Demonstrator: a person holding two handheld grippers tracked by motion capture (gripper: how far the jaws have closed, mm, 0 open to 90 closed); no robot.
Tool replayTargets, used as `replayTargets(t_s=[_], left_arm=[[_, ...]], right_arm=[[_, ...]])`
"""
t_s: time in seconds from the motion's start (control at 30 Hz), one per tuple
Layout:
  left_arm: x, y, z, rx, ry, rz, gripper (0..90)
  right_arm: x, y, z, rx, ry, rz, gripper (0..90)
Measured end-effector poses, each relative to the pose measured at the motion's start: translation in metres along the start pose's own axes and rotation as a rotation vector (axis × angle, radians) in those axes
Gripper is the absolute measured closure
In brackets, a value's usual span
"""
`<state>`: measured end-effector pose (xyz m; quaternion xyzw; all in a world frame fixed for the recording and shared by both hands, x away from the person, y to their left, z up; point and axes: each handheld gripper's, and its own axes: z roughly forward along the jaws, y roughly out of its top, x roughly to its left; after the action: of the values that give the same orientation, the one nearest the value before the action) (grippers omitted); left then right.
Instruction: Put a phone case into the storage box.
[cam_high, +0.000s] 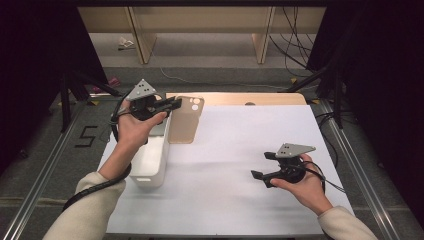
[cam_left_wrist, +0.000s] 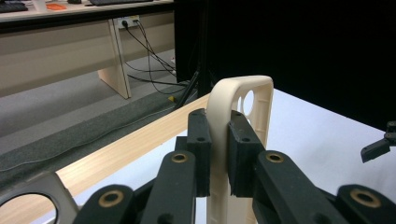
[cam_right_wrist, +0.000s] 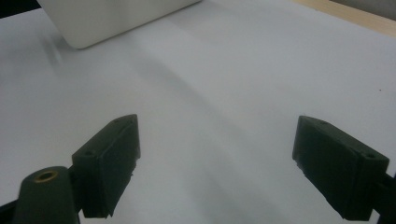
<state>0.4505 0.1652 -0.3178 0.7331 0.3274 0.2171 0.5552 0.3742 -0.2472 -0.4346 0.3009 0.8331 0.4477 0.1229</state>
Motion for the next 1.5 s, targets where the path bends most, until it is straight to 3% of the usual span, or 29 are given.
replayTargets(t_s=[0.53,1.5], left_arm=[[0.017,0.001,-0.009,-0.009,0.027,-0.019,80.9],[0.043,0.001,-0.025,-0.036,0.058,-0.013,80.7]], right_arm=[[0.000,0.000,0.000,0.001,0.003,0.001,16.0],[0.000,0.000,0.001,0.000,0.006,0.007,16.0]])
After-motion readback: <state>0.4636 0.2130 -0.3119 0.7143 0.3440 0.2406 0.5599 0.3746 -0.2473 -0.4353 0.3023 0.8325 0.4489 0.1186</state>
